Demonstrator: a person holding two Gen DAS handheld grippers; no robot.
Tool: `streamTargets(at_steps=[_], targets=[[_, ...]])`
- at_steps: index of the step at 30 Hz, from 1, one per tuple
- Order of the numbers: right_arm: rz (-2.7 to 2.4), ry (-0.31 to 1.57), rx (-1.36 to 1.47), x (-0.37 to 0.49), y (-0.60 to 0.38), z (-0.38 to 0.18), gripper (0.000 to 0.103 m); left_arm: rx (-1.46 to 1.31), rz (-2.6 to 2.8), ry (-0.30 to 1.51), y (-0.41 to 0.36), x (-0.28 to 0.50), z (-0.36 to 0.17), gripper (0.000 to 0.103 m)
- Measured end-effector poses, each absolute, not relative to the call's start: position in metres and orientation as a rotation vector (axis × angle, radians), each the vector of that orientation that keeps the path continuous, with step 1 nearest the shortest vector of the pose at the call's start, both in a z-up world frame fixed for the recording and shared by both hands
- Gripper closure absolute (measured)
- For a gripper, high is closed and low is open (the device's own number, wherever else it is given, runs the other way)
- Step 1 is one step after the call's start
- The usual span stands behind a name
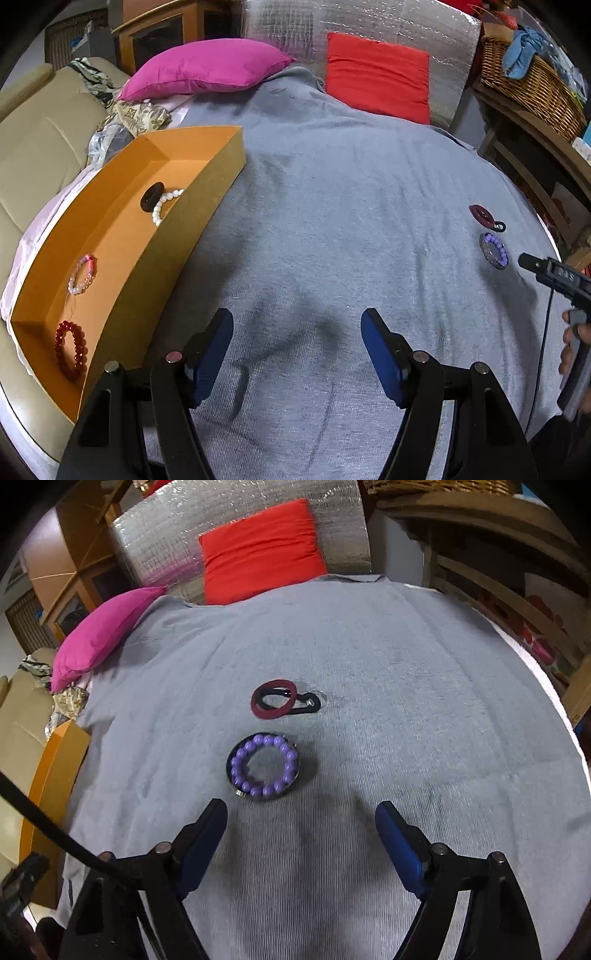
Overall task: Organize jewelry
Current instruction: 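Lower the right tool onto the black hair tie and close it, then lower the left tool onto the dark red ring and close it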
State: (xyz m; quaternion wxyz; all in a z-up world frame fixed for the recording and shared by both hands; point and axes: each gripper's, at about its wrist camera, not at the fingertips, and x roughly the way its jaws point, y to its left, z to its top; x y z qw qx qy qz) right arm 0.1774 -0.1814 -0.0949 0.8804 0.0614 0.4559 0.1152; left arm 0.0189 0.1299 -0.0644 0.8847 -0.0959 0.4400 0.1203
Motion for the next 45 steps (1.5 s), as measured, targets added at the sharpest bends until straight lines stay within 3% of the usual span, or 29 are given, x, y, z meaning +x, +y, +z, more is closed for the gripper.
streamTargets(at_steps=[3, 5, 7, 21, 24, 26, 40, 45], targets=[[0.219, 0.966, 0.122, 0.187, -0.183, -0.099, 0.027, -0.210, 0.249, 0.909, 0.130, 0.018, -0.065, 0.031], [0.197, 0.984, 0.120, 0.195, -0.186, -0.104, 0.046, -0.218, 0.249, 0.915, 0.131, 0.020, -0.067, 0.031], [0.203, 1.006, 0.123, 0.199, -0.187, -0.108, 0.057, -0.214, 0.245, 0.919, 0.130, 0.022, -0.069, 0.031], [0.224, 0.981, 0.117, 0.267, -0.176, -0.107, 0.061, -0.207, 0.259, 0.955, 0.130, 0.037, -0.086, 0.031], [0.220, 0.984, 0.082, 0.277, -0.169, -0.114, 0.070, -0.205, 0.261, 0.963, 0.131, 0.039, -0.089, 0.031], [0.249, 0.968, 0.106, 0.278, -0.170, -0.115, 0.095, -0.198, 0.264, 0.967, 0.130, 0.040, -0.091, 0.031], [0.289, 0.813, 0.123, 0.213, -0.199, -0.077, 0.098, -0.125, 0.178, 0.938, 0.090, 0.056, -0.075, 0.031], [0.361, 0.712, 0.210, 0.191, -0.206, -0.035, 0.098, -0.128, 0.172, 0.941, 0.085, 0.055, -0.076, 0.031]])
